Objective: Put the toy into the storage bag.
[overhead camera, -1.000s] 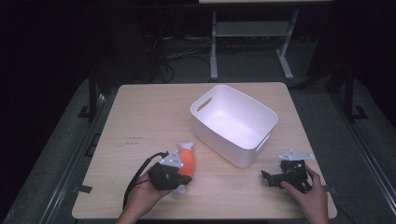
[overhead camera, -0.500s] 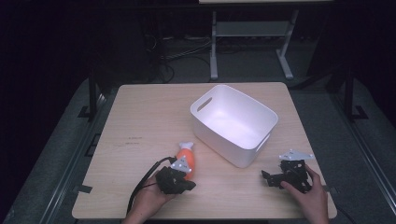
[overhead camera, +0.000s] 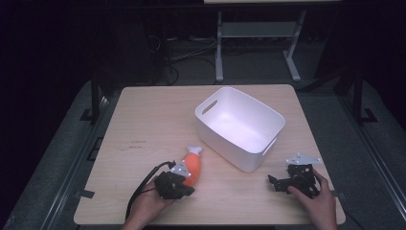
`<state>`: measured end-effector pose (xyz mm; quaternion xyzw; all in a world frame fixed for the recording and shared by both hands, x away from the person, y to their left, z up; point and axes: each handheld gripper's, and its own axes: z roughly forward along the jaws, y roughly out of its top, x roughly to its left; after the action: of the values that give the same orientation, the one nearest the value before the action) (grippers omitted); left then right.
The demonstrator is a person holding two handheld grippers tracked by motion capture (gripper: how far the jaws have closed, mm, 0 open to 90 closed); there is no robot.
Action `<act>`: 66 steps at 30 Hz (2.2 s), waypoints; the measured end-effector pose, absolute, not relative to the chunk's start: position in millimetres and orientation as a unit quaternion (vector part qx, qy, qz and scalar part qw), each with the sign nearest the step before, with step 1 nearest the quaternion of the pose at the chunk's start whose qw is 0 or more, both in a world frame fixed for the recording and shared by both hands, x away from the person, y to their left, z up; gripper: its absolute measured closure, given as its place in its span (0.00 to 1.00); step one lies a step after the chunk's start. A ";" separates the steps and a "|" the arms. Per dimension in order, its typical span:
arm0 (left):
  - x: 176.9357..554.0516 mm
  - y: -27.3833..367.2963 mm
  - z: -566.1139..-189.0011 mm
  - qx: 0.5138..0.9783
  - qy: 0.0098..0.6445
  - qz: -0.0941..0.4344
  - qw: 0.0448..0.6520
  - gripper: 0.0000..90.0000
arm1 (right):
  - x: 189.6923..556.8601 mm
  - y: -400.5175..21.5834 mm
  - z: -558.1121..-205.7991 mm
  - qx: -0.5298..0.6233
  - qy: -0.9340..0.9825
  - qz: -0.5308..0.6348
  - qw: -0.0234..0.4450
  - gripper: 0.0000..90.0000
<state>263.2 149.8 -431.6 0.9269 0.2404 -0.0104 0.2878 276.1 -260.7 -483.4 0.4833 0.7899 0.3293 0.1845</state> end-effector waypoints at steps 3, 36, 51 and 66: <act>263.4 155.0 -431.0 0.927 0.244 -0.007 0.286 1.00 | 276.1 -260.7 -483.4 0.483 0.790 0.329 0.184 0.00; 266.0 207.2 -420.1 0.909 0.293 0.013 0.296 1.00 | 276.1 -260.7 -483.5 0.483 0.790 0.330 0.185 0.00; 275.3 217.6 -387.7 0.909 0.279 0.025 0.309 0.78 | 276.1 -260.7 -483.4 0.483 0.790 0.329 0.184 0.00; 295.0 203.1 -382.0 0.923 0.258 0.044 0.282 0.26 | 276.1 -260.7 -483.4 0.483 0.790 0.329 0.184 0.00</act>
<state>295.0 203.1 -382.0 0.9230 0.2583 0.0436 0.2819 276.1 -260.7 -483.4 0.4834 0.7898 0.3294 0.1844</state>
